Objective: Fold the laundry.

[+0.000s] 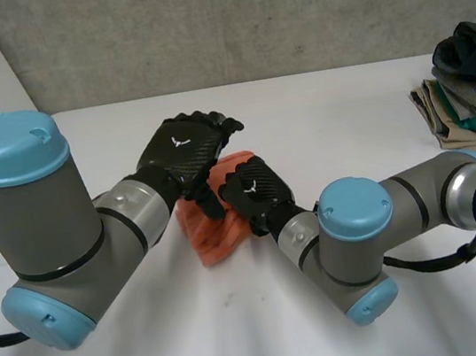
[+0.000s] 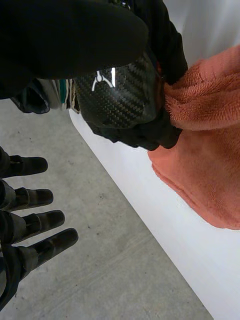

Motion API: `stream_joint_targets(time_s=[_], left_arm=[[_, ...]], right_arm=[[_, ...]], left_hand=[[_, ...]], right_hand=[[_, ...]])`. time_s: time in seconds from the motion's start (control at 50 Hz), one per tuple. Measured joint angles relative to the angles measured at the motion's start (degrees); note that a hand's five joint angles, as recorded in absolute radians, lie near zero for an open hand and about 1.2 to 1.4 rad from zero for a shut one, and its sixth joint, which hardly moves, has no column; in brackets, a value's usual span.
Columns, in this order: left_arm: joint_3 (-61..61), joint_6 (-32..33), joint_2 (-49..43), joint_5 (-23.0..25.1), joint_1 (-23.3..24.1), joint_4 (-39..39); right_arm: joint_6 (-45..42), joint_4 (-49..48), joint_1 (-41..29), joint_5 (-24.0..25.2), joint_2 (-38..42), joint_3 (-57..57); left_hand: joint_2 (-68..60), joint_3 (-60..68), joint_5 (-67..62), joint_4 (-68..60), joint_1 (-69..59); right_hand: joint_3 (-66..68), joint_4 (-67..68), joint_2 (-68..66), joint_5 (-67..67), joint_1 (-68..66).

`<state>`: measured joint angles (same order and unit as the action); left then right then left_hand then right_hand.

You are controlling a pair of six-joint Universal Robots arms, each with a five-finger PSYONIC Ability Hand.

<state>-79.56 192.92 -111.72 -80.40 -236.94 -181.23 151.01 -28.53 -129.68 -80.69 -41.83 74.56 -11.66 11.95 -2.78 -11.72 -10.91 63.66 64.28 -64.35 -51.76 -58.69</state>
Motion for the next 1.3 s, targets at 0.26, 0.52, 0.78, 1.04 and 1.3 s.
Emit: stream_joint_targets(time_s=[0.26,0.52,0.78,1.04,1.3], left_arm=[[0.8,0.0,1.6,0.0,-0.7,0.0],[5.8,-3.0,4.6,0.2,0.5,-0.8],[7.6,-5.0,6.5,0.4,3.3,-0.8],[6.2,-5.0,6.3,1.1,5.2,-0.9],[3.8,-4.9,5.8,1.2,5.9,-1.2]], right_arm=[[2.7,0.8,4.8,1.0,-5.1,-2.6],[9.5,-2.0,17.6,4.6,-11.9,-15.0],[30.2,-9.4,44.5,9.7,-12.8,-27.6],[41.4,-21.4,61.5,25.6,4.8,-22.4],[36.3,-24.5,66.2,34.6,10.6,-14.5]], left_hand=[[0.0,0.0,0.0,0.0,0.0],[0.0,0.0,0.0,0.0,0.0],[0.0,0.0,0.0,0.0,0.0],[0.0,0.0,0.0,0.0,0.0],[0.0,0.0,0.0,0.0,0.0]], right_hand=[[1.6,3.7,-1.0,-0.8,0.0],[2.1,4.3,-1.0,-0.8,0.0],[2.3,4.3,-1.1,-0.8,0.1],[2.6,4.4,-1.2,-1.2,0.1],[2.6,4.5,-1.2,-4.3,0.1]])
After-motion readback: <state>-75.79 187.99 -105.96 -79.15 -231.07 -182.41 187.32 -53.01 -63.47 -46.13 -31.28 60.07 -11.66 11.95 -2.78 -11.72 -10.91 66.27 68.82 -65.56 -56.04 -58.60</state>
